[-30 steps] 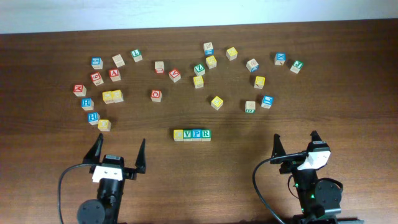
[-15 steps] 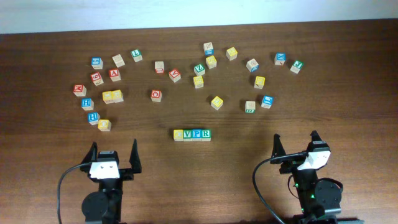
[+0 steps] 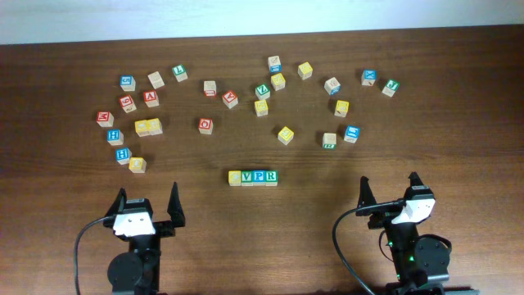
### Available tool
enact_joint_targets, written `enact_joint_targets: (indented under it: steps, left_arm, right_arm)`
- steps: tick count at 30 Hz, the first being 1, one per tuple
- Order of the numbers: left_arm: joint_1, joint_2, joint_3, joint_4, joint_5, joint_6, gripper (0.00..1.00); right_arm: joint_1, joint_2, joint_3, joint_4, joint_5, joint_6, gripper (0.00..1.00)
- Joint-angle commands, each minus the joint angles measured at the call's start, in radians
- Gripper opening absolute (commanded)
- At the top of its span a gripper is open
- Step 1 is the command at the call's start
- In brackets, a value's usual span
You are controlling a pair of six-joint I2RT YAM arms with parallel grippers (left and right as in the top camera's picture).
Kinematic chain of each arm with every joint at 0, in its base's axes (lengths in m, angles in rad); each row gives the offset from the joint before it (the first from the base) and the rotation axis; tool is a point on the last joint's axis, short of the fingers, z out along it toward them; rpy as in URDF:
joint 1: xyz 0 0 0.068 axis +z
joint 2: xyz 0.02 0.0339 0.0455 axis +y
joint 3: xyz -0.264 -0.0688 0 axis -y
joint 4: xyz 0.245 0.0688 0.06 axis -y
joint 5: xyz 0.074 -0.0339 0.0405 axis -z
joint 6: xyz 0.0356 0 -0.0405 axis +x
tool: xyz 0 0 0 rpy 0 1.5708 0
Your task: Spell out CVPR
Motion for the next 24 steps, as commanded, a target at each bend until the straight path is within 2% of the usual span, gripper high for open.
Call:
enact_joint_targets:
  steps: [1,7,11,24]
  left_arm:
    - [-0.005,-0.006,-0.003,-0.006,-0.021,0.016,0.99]
    - [-0.005,-0.006,-0.002,-0.007,-0.02,0.062,0.99]
    - [-0.005,-0.006,-0.003,-0.006,-0.031,0.007,0.99]
    - [-0.005,-0.006,-0.002,-0.005,-0.003,0.008,0.99]
  right_arm:
    - [-0.007,-0.008,-0.005,-0.005,0.002,0.0,0.98]
    - [-0.007,-0.008,-0.005,-0.005,0.002,0.0,0.98]
    - [-0.007,-0.008,-0.005,-0.005,0.002,0.0,0.98]
    - [-0.007,-0.008,-0.005,-0.005,0.002,0.0,0.98]
